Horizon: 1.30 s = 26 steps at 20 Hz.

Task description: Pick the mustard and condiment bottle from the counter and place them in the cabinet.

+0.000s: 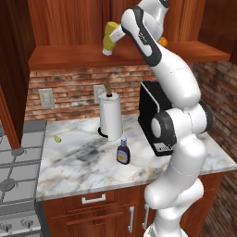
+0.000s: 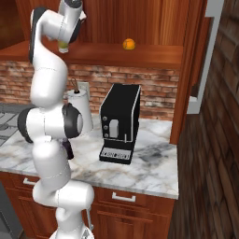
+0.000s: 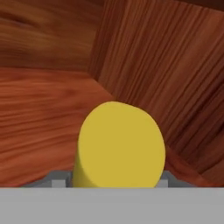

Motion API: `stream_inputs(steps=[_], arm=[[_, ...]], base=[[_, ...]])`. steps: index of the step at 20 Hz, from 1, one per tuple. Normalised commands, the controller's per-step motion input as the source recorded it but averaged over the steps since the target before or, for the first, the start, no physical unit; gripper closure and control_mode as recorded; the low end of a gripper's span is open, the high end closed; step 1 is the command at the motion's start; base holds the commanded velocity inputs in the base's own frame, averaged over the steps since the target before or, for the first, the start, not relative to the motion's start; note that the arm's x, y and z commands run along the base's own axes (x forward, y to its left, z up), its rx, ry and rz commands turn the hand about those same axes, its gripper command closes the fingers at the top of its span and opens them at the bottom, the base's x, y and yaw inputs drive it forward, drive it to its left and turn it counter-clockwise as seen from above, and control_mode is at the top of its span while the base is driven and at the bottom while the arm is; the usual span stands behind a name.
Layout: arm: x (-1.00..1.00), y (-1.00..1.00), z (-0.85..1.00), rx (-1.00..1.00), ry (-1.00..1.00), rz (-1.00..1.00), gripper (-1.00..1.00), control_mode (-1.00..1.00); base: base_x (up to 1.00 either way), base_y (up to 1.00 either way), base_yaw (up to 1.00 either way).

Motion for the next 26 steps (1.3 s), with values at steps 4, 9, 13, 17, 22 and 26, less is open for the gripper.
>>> stream_inputs(steps=[4, 9, 13, 17, 22, 26], arm=[[0.16, 0.23, -0.22, -0.05, 0.07, 0.05, -1.0, -1.0], [0.02, 0.09, -0.18, -0.03, 0.02, 0.03, -1.0, -1.0], [0.0, 0.0, -0.16, 0.0, 0.0, 0.03, -1.0, -1.0], [0.0, 0.0, -0.11, 0.0, 0.0, 0.03, -1.0, -1.0], [0.0, 0.0, -0.06, 0.0, 0.0, 0.03, -1.0, -1.0], [0.0, 0.0, -0.02, 0.0, 0.0, 0.03, -1.0, -1.0]], base=[[0.0, 0.0, 0.0], [0.0, 0.0, 0.0], [0.0, 0.0, 0.0], [0.0, 0.0, 0.0], [0.0, 0.0, 0.0], [0.0, 0.0, 0.0]])
